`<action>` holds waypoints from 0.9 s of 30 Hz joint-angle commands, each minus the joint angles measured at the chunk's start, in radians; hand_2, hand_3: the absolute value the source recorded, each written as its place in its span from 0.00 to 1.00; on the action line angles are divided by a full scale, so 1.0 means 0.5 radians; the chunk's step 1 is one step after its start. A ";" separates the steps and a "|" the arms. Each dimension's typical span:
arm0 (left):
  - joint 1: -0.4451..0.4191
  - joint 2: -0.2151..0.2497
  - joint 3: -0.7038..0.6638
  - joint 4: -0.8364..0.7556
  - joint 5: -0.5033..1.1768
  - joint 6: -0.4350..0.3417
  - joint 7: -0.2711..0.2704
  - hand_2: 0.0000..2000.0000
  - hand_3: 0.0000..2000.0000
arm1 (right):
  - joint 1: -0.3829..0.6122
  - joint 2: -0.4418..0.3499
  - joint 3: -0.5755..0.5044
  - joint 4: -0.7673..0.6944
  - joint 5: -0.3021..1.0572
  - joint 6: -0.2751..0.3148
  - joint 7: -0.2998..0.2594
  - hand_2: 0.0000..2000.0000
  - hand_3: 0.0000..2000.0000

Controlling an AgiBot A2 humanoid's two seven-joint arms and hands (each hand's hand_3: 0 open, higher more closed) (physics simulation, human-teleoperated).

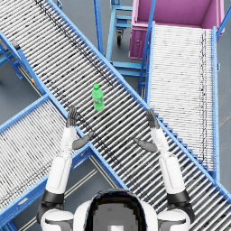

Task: Pick up the oil and place it on the left assembly line, put the cola on the right, and keep Sprite still

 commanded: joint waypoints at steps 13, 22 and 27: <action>0.000 0.000 0.000 0.000 0.000 0.000 0.000 0.00 0.00 | 0.000 0.000 0.000 0.000 0.000 0.000 0.000 0.00 0.00; 0.000 0.000 0.000 0.000 0.000 0.000 0.000 0.00 0.00 | 0.000 0.000 0.000 0.000 0.000 0.000 0.000 0.00 0.00; 0.000 0.000 0.000 0.000 0.000 0.000 0.000 0.00 0.00 | 0.000 0.000 0.000 0.000 0.000 0.000 0.000 0.00 0.00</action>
